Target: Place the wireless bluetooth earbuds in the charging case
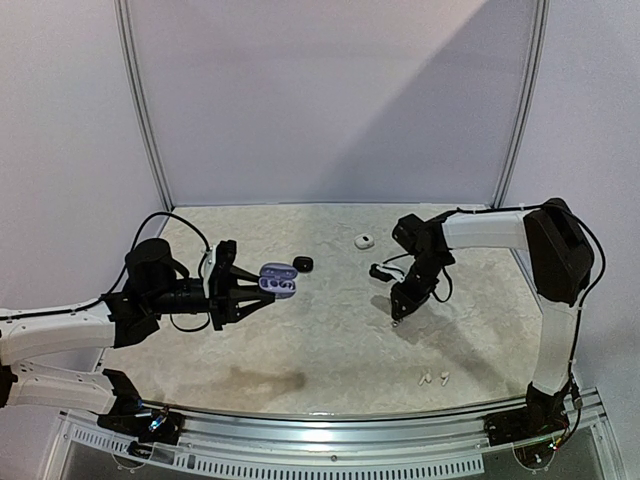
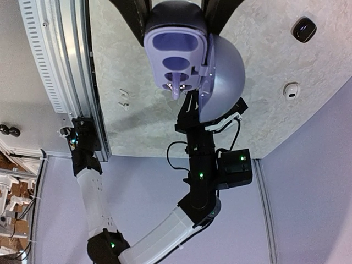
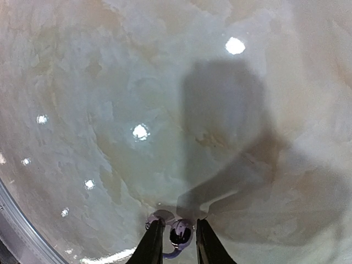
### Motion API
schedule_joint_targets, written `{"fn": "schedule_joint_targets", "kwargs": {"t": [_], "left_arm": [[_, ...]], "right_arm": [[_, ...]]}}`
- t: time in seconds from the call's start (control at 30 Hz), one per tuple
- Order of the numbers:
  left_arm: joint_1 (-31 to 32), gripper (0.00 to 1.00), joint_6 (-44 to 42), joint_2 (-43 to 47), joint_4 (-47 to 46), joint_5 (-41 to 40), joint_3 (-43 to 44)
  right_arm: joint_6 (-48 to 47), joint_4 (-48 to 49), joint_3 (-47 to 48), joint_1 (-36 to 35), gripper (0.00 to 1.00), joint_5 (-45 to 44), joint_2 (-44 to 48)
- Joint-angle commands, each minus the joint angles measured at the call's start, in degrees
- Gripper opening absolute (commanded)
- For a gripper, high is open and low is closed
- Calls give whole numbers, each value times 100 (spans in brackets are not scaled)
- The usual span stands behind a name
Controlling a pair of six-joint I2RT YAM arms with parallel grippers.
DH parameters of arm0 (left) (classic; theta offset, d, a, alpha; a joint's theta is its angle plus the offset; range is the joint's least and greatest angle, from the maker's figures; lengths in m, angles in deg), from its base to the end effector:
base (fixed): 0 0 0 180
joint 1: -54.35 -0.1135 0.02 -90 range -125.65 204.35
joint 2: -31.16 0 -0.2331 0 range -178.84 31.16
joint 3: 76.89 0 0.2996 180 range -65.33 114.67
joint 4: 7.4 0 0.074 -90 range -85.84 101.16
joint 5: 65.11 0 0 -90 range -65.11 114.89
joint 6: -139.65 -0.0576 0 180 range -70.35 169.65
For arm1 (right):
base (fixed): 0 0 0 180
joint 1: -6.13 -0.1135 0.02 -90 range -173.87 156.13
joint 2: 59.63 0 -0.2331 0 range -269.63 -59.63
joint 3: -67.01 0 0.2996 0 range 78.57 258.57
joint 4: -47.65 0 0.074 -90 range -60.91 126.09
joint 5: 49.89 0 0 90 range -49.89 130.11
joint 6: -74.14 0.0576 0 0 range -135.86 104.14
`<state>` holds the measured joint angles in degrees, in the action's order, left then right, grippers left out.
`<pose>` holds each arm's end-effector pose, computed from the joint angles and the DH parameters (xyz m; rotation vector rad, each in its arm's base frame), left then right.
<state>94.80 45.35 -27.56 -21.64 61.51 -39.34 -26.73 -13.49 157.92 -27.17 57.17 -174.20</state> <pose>0.2043 -0.2193 0.1900 1.1078 1.3822 -1.0019 0.3276 0.2354 0.0767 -1.1752 2.8406 0.4794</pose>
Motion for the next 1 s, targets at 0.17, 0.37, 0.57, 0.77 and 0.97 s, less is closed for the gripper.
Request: {"fn": "schedule_joint_targets", "kwargs": {"t": [0.17, 0.37, 0.57, 0.77, 0.97], "left_arm": [[5, 0, -69, 109, -13, -6, -111], [15, 0, -67, 124, -13, -16, -124], [24, 0, -79, 139, 13, -23, -125], [26, 0, -100, 159, 38, -29, -140], [25, 0, -74, 193, 28, -87, -155]], "right_arm": [[161, -78, 301, -321, 21, -362, -320], [315, -25, 414, -331, 24, -512, -360], [382, -22, 609, -354, 29, -521, -438], [518, 17, 766, -380, 35, -539, -493], [2018, -290, 1410, -399, 40, -1115, -180]]}}
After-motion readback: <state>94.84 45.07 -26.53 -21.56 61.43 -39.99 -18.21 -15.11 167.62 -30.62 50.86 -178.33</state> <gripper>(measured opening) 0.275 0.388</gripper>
